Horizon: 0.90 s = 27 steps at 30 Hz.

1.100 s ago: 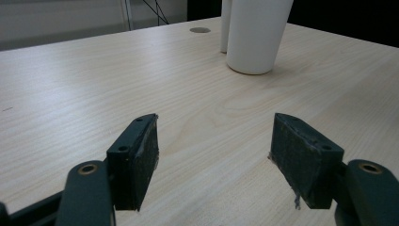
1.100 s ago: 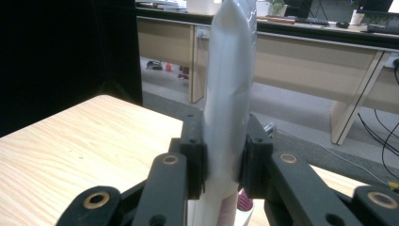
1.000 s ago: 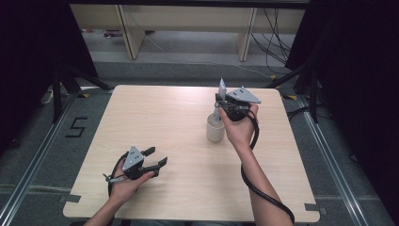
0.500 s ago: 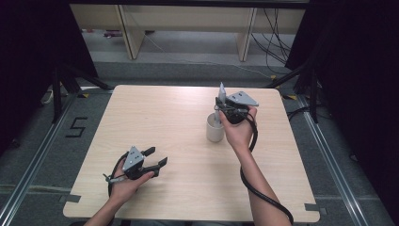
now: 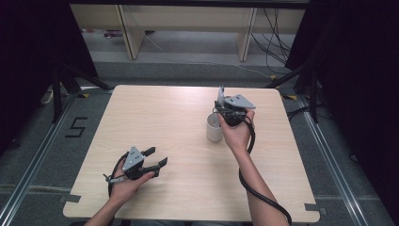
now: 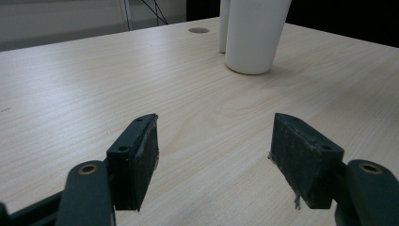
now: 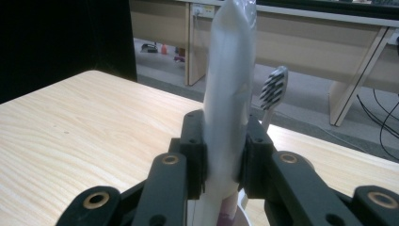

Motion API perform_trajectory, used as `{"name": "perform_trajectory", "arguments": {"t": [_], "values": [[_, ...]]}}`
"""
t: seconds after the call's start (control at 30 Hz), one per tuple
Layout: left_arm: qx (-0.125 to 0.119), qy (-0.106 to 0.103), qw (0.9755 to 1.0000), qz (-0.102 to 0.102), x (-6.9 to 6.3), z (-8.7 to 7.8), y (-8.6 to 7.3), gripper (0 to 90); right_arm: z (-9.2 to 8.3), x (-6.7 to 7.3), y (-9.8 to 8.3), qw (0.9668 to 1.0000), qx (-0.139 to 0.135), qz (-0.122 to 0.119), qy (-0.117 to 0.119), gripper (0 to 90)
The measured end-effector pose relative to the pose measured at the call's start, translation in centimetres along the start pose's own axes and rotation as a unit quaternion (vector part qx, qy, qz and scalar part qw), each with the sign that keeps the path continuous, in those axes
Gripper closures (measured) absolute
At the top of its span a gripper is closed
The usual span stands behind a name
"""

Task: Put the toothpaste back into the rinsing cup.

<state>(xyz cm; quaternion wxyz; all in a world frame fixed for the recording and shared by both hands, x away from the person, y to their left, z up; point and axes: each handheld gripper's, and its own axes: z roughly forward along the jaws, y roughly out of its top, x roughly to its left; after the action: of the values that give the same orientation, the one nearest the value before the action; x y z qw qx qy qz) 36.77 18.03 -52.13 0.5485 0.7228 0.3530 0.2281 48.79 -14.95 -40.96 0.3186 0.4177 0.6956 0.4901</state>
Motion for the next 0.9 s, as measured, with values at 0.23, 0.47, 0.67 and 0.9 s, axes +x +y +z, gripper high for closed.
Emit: {"name": "perform_trajectory", "arguments": {"t": [0.23,0.47,0.67,0.9], "values": [[-0.004,-0.003,1.0,0.001,0.0,0.1,0.0,32.5,0.4,0.1,-0.7,0.9999,0.006,0.012,0.001,75.3],[-0.002,-0.002,1.0,0.001,0.0,0.0,0.0,32.5,0.6,0.1,-1.1,0.9999,0.007,0.011,-0.005,75.3],[0.001,-0.001,1.0,0.003,0.0,0.0,0.0,32.6,0.7,-0.1,-1.2,0.9999,0.008,-0.008,0.003,75.2],[0.001,-0.001,1.0,0.003,0.0,0.0,0.0,32.5,0.7,0.1,-1.5,0.9998,0.018,0.01,0.0,75.1]]}}
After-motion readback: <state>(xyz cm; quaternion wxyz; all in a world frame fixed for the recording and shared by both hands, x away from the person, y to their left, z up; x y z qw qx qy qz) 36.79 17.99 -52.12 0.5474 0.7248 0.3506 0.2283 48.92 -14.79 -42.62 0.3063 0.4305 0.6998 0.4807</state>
